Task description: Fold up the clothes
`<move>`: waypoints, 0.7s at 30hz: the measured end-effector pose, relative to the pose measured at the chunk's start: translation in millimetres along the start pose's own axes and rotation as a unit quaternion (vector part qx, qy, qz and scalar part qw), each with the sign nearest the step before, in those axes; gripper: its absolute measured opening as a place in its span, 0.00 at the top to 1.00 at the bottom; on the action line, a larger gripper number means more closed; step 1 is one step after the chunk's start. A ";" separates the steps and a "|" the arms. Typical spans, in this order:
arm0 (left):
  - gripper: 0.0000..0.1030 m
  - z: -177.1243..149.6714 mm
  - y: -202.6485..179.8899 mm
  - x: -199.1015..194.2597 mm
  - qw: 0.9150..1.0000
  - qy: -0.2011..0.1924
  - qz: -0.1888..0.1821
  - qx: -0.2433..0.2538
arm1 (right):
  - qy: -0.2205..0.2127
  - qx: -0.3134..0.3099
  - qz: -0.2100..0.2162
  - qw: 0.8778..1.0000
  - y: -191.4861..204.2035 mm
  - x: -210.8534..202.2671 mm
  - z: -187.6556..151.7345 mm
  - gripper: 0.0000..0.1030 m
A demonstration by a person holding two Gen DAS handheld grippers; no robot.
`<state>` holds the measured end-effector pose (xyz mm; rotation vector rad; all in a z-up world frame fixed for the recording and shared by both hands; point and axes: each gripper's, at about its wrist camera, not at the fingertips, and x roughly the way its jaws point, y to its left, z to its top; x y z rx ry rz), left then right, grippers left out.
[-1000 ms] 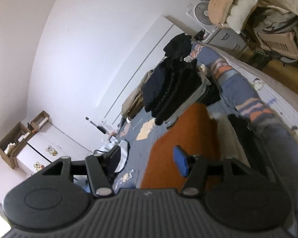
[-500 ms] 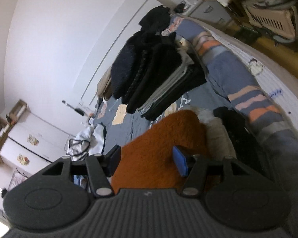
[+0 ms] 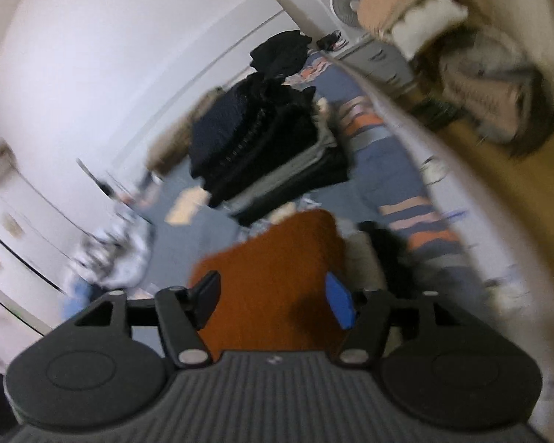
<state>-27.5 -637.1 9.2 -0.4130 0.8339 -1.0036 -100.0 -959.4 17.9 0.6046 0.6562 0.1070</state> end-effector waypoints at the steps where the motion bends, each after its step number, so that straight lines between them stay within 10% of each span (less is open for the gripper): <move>1: 0.00 0.7 -6.6 -0.1 1.000 0.008 0.027 0.014 | -0.002 -0.013 -0.012 1.000 5.7 -8.4 -3.8 0.34; 7: 0.00 -12.7 -40.6 -10.8 0.985 0.002 0.138 0.104 | -0.006 -0.039 -0.057 0.998 27.0 -51.3 -29.9 0.19; 21: 0.00 -36.6 -78.8 -45.1 0.939 0.048 0.288 0.182 | 0.036 -0.103 -0.121 0.987 60.4 -88.8 -74.9 0.17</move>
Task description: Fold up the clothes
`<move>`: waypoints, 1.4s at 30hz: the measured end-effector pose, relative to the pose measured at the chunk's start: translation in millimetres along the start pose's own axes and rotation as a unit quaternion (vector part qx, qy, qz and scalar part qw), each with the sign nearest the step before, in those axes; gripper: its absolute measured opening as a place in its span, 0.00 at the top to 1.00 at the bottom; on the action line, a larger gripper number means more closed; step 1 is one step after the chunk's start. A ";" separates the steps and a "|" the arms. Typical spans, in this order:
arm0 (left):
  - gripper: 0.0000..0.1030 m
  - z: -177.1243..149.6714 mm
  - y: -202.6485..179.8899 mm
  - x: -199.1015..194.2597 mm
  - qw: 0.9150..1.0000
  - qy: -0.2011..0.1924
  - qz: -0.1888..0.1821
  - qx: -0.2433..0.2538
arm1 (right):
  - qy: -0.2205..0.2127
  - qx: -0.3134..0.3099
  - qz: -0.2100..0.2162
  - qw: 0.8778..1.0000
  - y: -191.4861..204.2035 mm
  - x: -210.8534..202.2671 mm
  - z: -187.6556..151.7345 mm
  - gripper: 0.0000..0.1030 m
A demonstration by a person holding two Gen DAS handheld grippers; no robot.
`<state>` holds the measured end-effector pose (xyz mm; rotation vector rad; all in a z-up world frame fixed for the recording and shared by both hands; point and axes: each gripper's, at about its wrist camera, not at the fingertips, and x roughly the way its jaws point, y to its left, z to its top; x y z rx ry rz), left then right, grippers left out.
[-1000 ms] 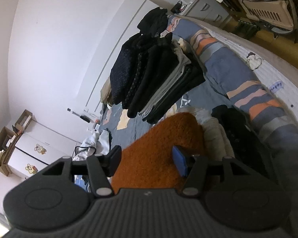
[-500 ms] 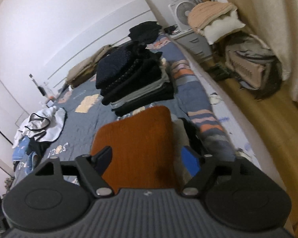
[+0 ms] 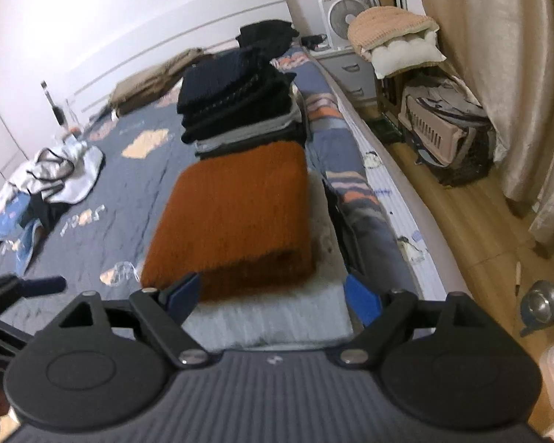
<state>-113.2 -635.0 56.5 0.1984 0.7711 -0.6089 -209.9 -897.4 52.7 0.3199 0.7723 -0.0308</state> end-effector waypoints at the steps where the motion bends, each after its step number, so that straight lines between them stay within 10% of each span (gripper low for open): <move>1: 0.00 0.6 -0.1 -2.8 1.000 0.005 -0.004 -0.002 | 0.001 0.000 0.004 1.000 1.1 -3.6 -0.9 0.17; 42: 0.00 39.7 -10.2 -62.6 0.998 0.032 0.042 0.023 | 0.033 -0.084 0.002 0.996 56.9 -68.9 22.6 0.17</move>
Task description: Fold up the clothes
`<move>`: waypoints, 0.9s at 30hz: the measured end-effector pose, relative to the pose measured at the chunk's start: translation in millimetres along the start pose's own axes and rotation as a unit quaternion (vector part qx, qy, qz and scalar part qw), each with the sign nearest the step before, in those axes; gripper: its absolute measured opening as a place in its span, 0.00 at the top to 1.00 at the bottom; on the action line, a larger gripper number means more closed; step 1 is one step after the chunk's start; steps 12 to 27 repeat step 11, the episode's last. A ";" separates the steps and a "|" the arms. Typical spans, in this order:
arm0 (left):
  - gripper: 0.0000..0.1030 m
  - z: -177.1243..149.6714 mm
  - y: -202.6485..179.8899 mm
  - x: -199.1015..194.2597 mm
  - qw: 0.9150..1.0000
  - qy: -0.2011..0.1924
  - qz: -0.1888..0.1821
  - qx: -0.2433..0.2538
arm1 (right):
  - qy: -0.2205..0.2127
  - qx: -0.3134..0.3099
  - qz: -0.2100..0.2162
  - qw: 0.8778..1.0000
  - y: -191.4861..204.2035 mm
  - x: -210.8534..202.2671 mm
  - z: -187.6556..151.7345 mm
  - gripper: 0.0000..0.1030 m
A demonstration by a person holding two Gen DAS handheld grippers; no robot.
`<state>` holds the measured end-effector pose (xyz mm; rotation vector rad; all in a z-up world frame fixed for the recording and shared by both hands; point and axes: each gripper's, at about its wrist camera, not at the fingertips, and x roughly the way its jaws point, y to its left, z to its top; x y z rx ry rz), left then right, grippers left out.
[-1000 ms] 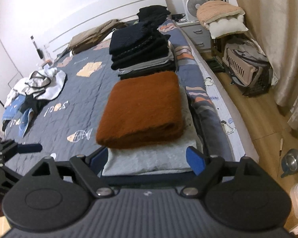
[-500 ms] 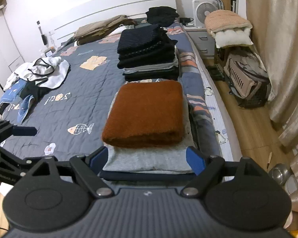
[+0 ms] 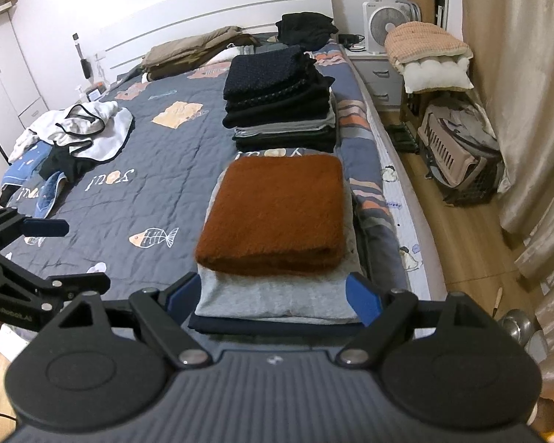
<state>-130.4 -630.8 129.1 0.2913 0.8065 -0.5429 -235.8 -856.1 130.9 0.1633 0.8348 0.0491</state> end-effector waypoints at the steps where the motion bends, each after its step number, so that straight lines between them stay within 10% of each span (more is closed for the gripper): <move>1: 0.00 0.2 0.1 -0.3 1.000 -0.002 0.002 0.000 | 0.000 -0.001 -0.001 1.000 0.1 0.1 0.2 0.17; 27: 0.00 -1.2 4.4 -1.6 1.000 -0.016 0.005 -0.010 | 0.006 -0.006 0.002 1.000 1.2 3.6 -0.2 0.17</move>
